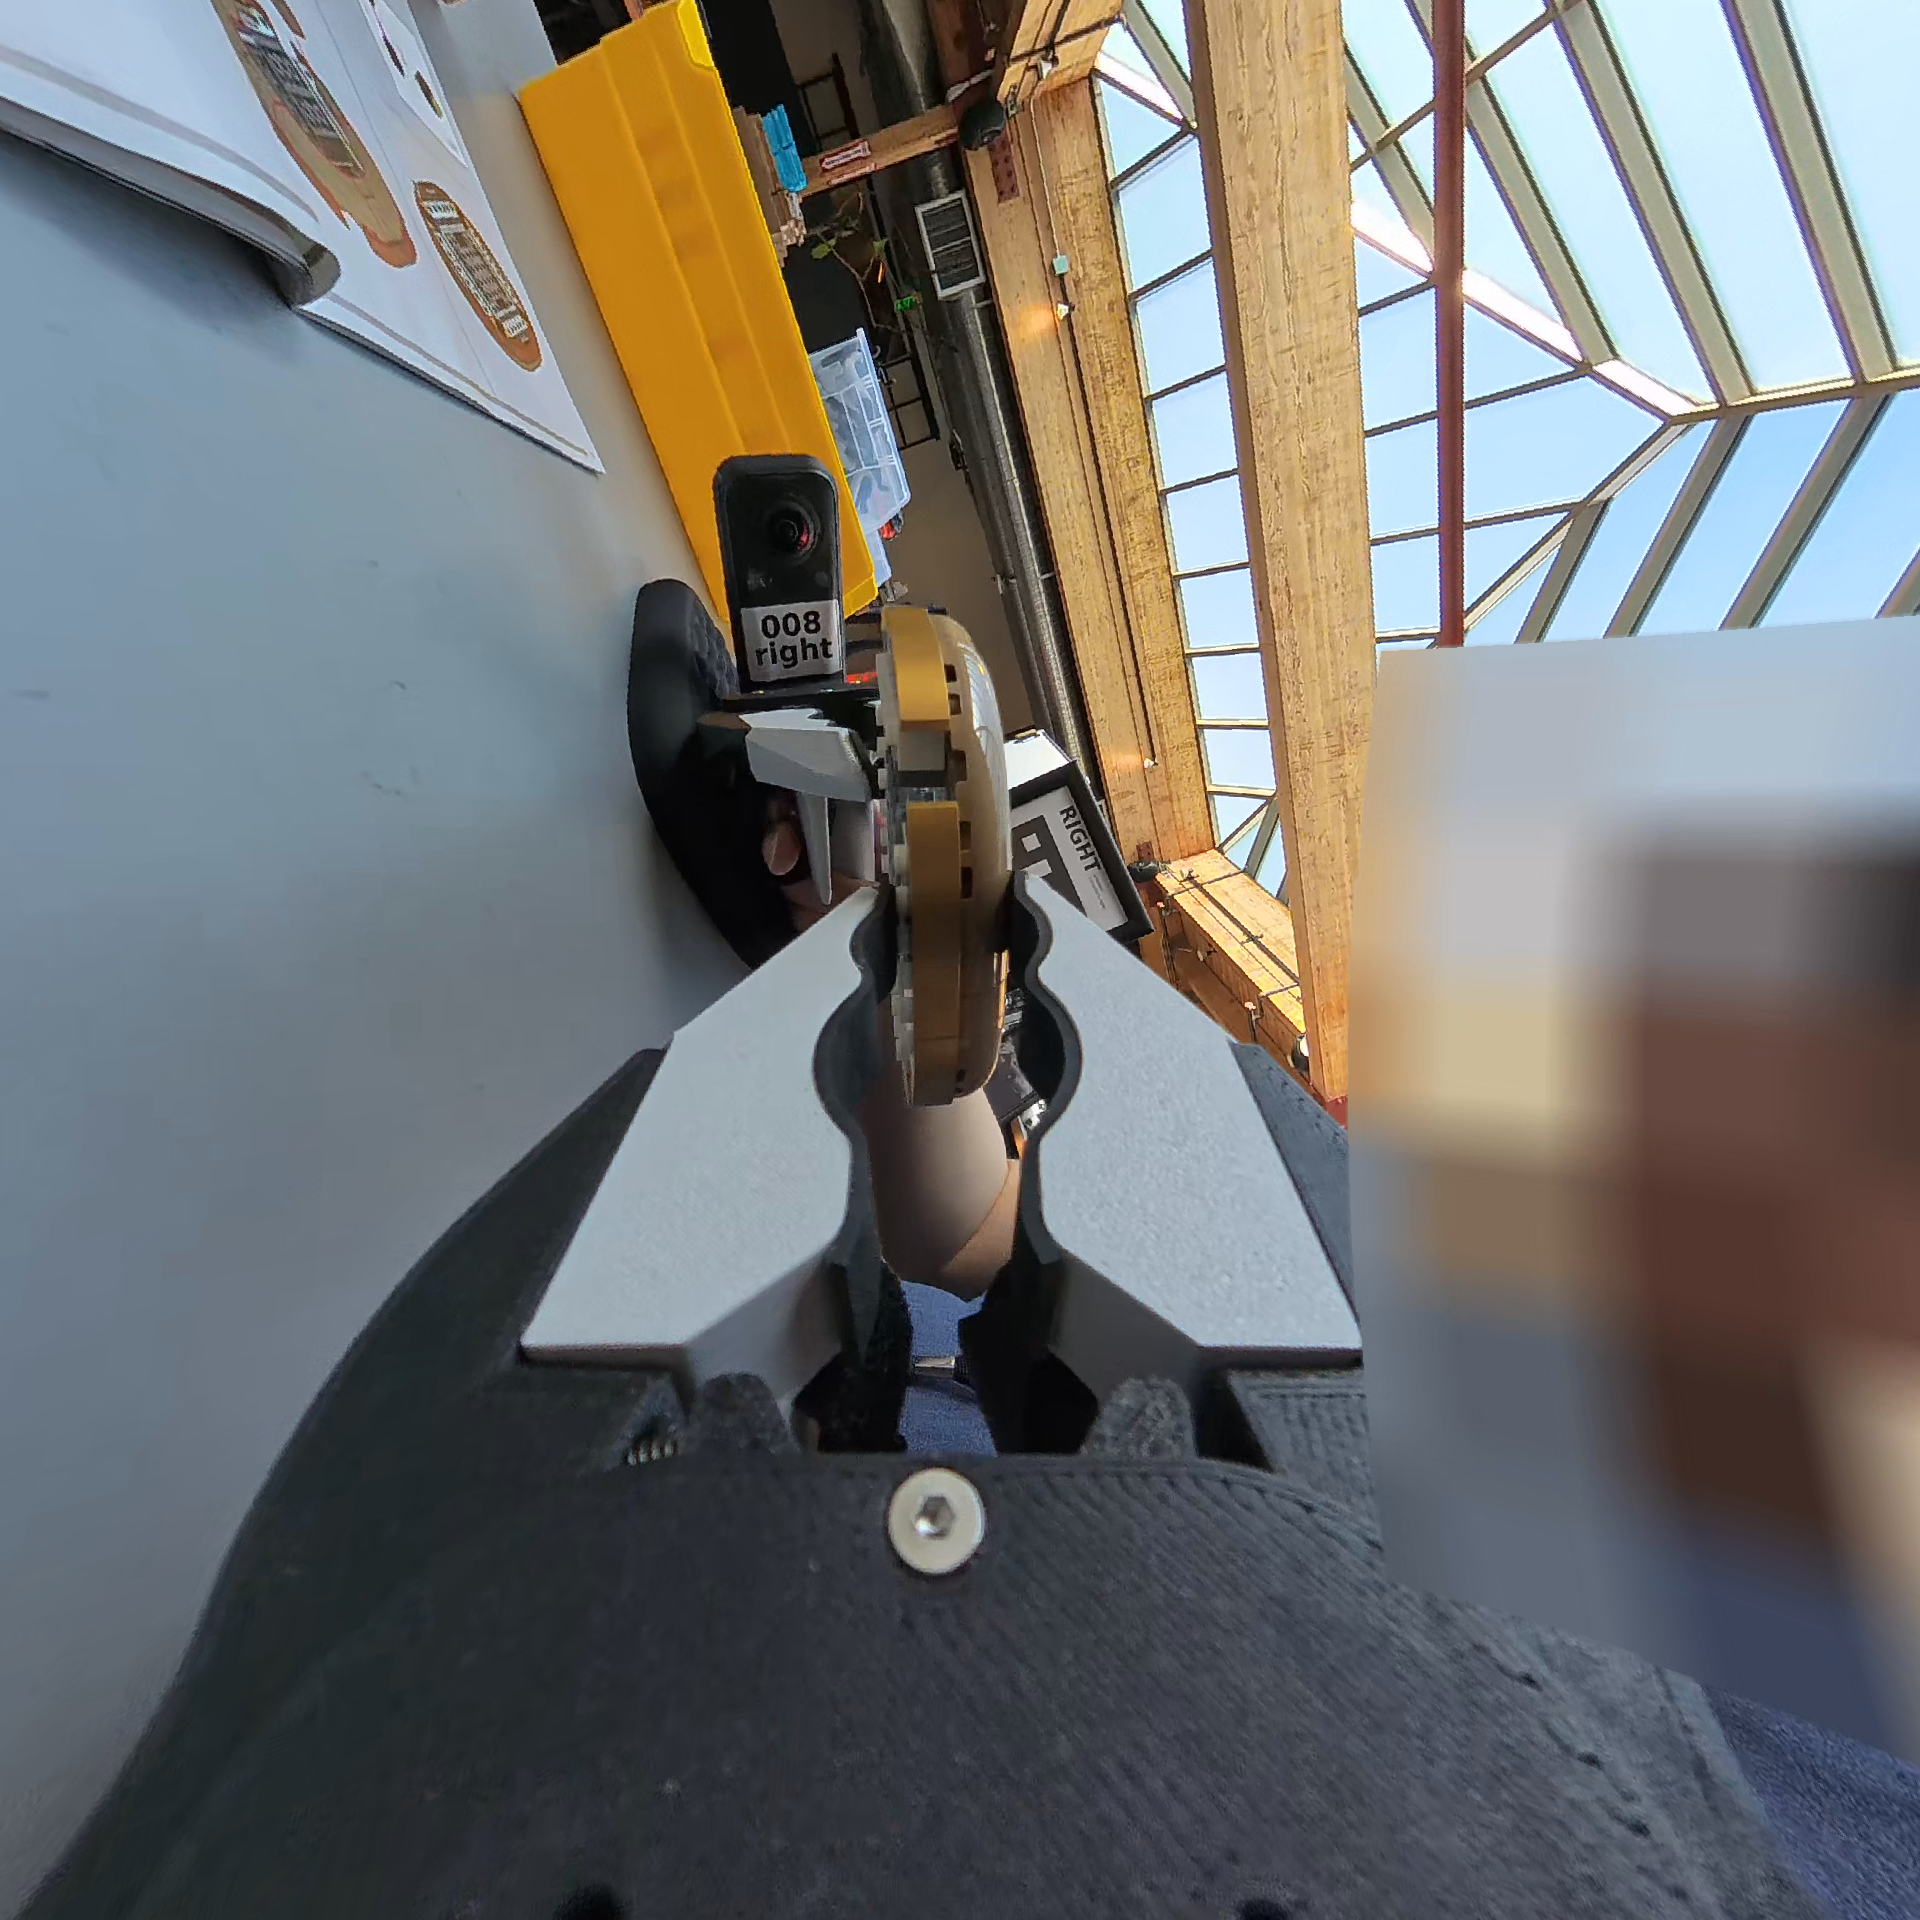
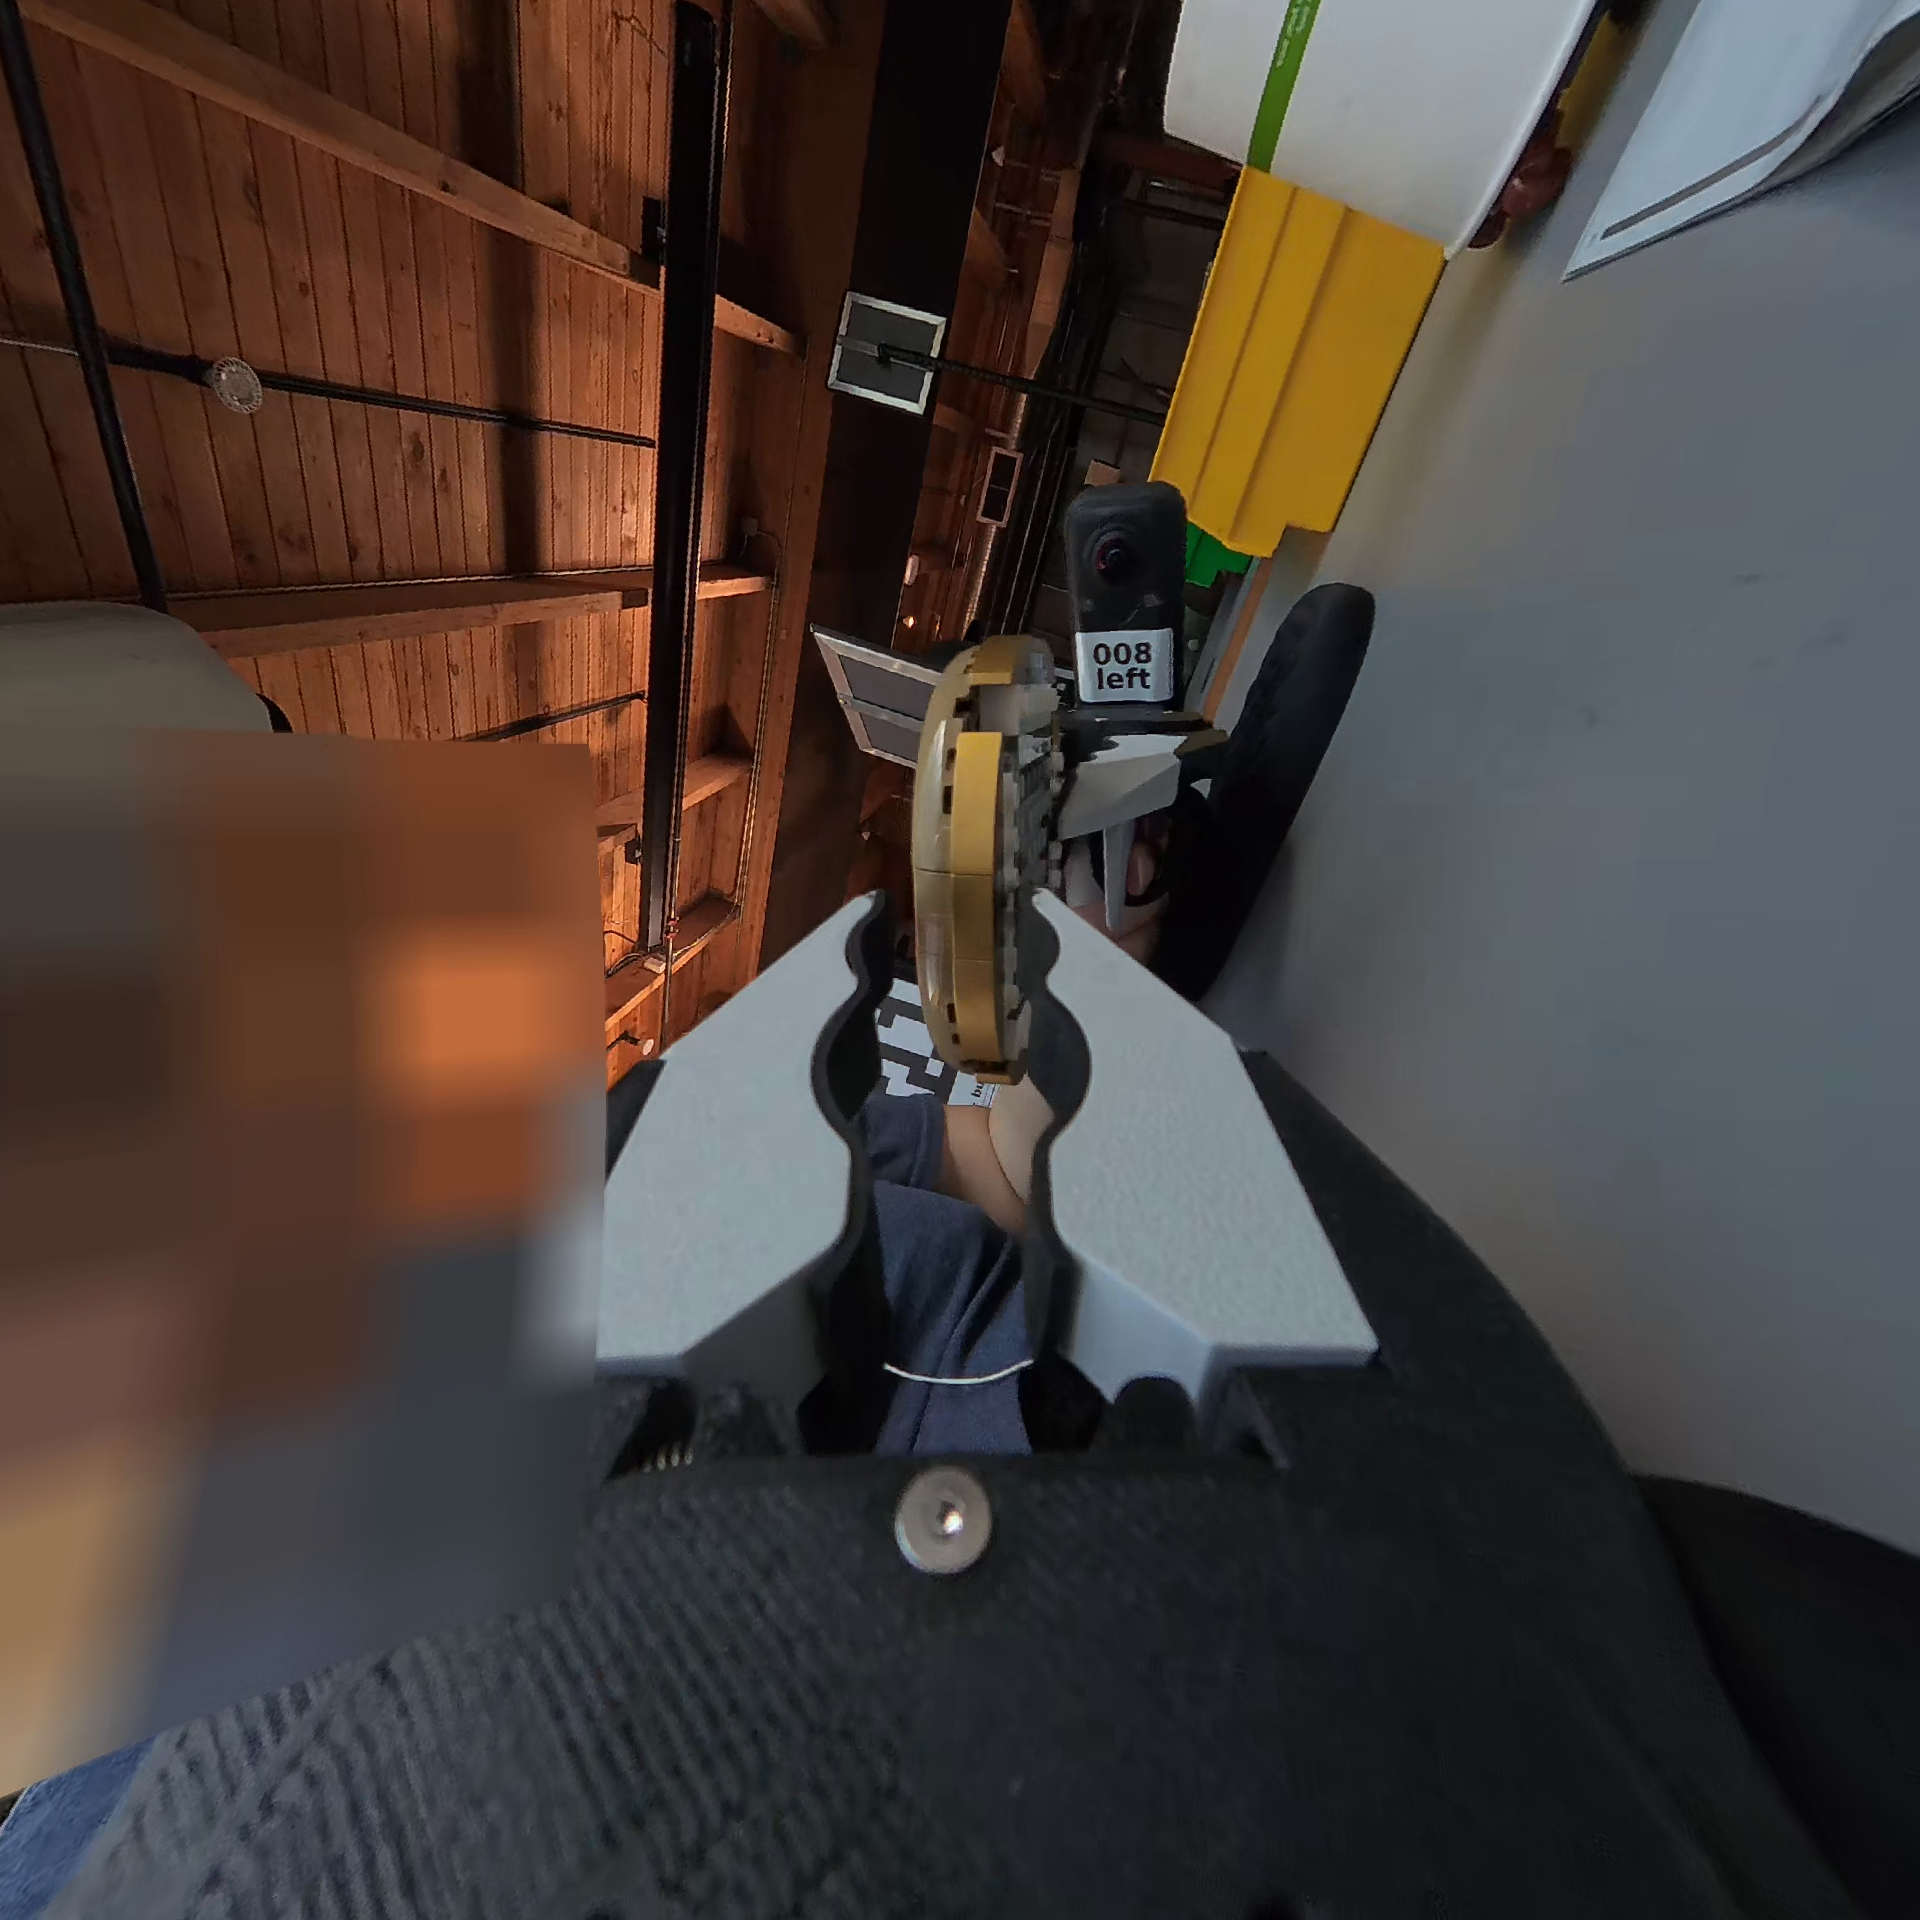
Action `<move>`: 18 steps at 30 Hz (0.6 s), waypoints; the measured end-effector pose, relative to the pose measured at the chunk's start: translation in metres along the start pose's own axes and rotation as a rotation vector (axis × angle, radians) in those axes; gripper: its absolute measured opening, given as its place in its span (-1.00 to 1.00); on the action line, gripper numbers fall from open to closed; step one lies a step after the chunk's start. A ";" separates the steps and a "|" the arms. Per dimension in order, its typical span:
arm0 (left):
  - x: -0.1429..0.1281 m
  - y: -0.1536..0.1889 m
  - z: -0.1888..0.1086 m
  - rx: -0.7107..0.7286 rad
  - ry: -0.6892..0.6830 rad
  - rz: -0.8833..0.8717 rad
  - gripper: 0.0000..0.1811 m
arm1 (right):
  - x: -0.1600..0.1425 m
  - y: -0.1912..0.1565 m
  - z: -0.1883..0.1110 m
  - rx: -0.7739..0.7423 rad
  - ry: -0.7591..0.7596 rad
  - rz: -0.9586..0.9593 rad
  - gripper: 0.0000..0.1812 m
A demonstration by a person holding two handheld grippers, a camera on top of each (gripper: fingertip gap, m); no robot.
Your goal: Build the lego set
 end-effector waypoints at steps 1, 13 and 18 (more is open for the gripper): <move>0.000 0.000 -0.001 0.004 0.001 -0.001 -0.79 | 0.000 0.001 0.001 -0.012 -0.004 0.000 -0.76; -0.002 0.001 0.001 0.003 -0.036 0.004 -0.78 | -0.008 0.002 0.009 -0.073 -0.086 -0.048 -0.80; -0.004 0.007 0.007 -0.027 -0.067 0.022 -0.69 | -0.007 0.000 0.005 -0.039 -0.064 -0.030 -0.80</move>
Point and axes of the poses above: each gripper's, where its closed fingertips meet, z out along the fingers, x out of its top, y = z × x across the jaws, the point moved 5 cm from there along -z, back along the fingers, and after that the axes turned 9 degrees about z, right-handed, at the moved point
